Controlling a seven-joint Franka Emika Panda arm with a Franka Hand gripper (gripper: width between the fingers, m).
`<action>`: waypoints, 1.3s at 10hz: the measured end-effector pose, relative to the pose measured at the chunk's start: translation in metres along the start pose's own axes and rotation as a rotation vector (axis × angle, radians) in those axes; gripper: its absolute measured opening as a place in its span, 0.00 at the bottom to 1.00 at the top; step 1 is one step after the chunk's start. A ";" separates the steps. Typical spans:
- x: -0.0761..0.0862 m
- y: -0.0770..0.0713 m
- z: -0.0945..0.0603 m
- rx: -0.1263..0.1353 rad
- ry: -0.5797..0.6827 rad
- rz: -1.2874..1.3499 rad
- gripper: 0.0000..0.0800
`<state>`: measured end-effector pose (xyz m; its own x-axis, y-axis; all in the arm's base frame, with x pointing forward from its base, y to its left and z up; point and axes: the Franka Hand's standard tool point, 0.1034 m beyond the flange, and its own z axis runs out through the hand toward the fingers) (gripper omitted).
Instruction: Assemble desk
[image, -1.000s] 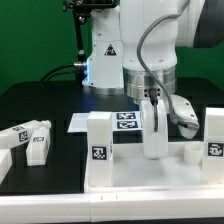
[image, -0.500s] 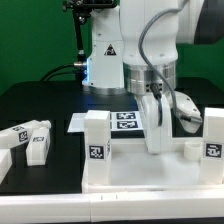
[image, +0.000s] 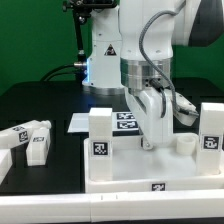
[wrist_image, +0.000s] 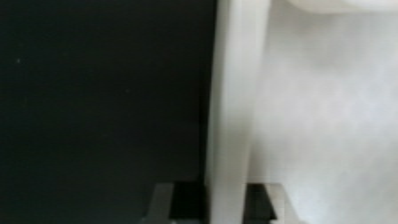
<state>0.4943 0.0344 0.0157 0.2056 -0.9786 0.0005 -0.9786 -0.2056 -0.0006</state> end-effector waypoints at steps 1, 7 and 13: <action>0.006 0.000 -0.001 0.004 0.007 -0.038 0.07; 0.049 0.024 0.004 0.010 0.077 -0.594 0.08; 0.073 -0.016 -0.012 0.031 0.129 -1.186 0.08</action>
Offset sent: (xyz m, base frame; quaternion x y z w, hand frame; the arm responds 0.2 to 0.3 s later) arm 0.0063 -0.0418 0.0080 0.0507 -0.0267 -0.2978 0.9529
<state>0.5252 -0.0341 0.0281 0.9782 -0.1714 0.1174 -0.1775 -0.9831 0.0442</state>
